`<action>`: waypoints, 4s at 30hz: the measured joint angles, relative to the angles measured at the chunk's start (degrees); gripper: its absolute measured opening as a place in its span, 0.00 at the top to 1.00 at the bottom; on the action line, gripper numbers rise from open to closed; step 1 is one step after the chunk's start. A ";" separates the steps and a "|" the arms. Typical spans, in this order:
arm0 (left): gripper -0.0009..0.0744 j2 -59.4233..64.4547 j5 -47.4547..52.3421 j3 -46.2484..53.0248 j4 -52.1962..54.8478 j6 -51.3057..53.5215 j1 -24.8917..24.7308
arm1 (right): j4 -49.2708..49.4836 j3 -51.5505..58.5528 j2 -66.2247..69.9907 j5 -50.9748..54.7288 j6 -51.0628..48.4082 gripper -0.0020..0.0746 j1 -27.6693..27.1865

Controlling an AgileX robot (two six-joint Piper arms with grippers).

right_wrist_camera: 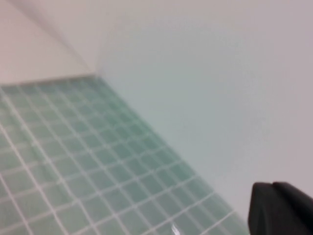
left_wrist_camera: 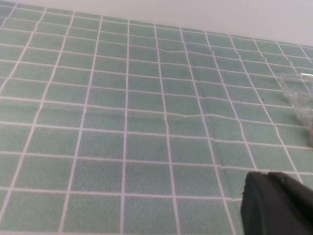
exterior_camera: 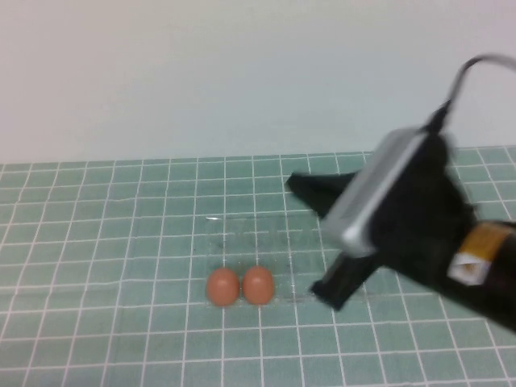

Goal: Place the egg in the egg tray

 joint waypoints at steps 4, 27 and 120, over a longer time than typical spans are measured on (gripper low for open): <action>0.99 0.00 0.00 0.00 0.00 0.00 0.00 | 1.32 0.00 -9.54 4.77 -1.29 0.97 0.00; 0.99 0.00 0.00 0.00 0.00 0.00 0.00 | 50.09 1.12 -17.33 -8.58 -56.85 0.98 -0.22; 0.99 0.00 0.00 0.00 0.00 0.00 0.00 | -11.48 45.34 -77.14 41.55 26.57 0.98 -45.55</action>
